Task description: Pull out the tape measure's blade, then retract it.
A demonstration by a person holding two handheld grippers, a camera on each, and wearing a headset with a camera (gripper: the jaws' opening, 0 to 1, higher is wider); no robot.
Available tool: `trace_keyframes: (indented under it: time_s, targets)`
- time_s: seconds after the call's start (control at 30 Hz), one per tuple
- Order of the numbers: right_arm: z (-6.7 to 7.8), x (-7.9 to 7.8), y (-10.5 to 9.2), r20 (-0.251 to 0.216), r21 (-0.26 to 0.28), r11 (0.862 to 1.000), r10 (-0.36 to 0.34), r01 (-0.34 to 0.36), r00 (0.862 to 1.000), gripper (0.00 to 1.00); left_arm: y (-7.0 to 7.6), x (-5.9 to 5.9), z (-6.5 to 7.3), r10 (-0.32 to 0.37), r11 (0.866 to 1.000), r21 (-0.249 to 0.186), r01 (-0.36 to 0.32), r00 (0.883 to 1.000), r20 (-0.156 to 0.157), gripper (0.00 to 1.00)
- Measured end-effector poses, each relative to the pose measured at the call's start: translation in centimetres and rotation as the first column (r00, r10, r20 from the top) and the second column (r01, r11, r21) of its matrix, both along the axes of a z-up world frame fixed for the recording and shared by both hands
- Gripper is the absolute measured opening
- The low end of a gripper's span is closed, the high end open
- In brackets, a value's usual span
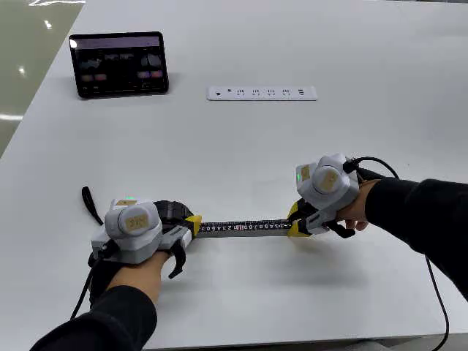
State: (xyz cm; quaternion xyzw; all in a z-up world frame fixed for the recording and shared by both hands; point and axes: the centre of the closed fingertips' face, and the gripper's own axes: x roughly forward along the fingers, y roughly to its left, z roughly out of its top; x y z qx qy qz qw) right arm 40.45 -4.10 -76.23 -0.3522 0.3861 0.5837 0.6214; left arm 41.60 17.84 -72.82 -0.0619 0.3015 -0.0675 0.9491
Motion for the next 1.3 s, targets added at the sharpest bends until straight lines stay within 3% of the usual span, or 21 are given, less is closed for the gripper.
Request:
trace_keyframes:
  time_s: [1.3]
  targets:
    - [0.2, 0.2, 1.8, -0.015, 0.024, 0.999, -0.032, 0.033, 0.999, 0.12, 0.1, 0.0, 0.0, -0.010, 1.000, -0.022, 0.009, 1.000, -0.005, 0.60]
